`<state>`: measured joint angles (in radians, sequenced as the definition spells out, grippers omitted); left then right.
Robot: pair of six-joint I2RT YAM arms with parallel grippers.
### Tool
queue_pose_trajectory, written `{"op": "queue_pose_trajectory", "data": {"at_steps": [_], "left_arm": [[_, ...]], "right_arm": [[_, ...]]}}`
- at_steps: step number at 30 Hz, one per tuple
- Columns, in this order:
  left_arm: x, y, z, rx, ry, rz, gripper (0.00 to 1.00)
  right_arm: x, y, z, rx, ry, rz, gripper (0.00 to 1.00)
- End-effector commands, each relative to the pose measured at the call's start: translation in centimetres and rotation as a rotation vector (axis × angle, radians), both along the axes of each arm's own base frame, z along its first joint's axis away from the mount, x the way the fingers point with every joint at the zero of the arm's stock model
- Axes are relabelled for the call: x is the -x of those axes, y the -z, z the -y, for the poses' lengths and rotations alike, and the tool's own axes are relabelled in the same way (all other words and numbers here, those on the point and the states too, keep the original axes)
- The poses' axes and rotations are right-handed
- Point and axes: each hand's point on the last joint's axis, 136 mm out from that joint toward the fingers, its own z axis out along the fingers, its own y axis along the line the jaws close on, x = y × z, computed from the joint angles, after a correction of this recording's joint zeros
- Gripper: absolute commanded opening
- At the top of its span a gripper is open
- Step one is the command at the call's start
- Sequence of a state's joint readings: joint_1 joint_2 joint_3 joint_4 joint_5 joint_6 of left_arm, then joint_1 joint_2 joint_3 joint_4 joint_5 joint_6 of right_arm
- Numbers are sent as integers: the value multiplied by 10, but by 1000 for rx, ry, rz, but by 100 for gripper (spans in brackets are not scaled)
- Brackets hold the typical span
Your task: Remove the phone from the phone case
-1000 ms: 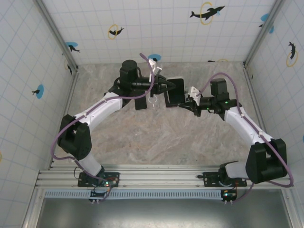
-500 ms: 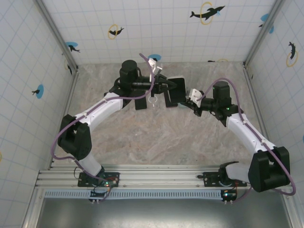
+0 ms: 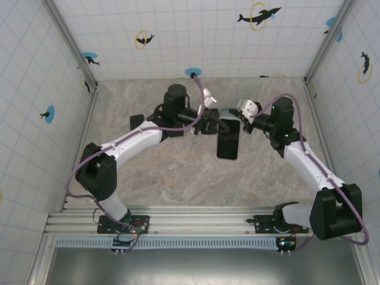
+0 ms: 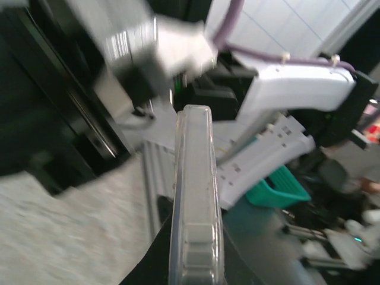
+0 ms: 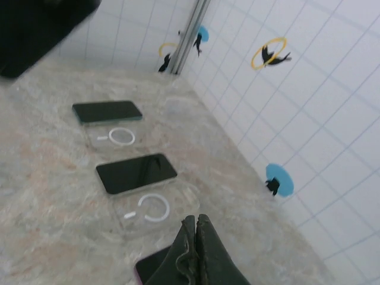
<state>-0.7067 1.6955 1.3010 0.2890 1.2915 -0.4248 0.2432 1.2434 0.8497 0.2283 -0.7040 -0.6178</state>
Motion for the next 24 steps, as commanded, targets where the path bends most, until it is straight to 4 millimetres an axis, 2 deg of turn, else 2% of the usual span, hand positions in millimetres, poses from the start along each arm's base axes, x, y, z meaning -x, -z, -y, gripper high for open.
{"op": "queue_pose_trajectory", "data": {"at_steps": [1,5,8,11,13,16,20,24], "left_arm": [[-7,-7,-8,2,-11,-14,0],[-34,-15,-10,14,-139,9,0],[-59,-14,-12,-7,-263,-21,0],[-79,-17,-14,-2,-360,-95,0],[-92,-16,-16,0,-420,-161,0],[-109,-14,-17,3,-500,-269,0],[-121,-12,-19,27,-563,-378,0],[-127,-15,-20,56,-586,-427,0]], "right_arm": [[0,-24,-4,-54,-18,49,5],[-1,-12,8,-74,49,-25,7],[-6,-9,23,-155,133,-116,14],[-3,-14,38,-343,185,-227,21],[-1,-11,44,-467,221,-336,31],[7,-5,48,-633,234,-490,37],[18,-1,54,-871,235,-656,40],[27,8,55,-960,242,-736,41]]}}
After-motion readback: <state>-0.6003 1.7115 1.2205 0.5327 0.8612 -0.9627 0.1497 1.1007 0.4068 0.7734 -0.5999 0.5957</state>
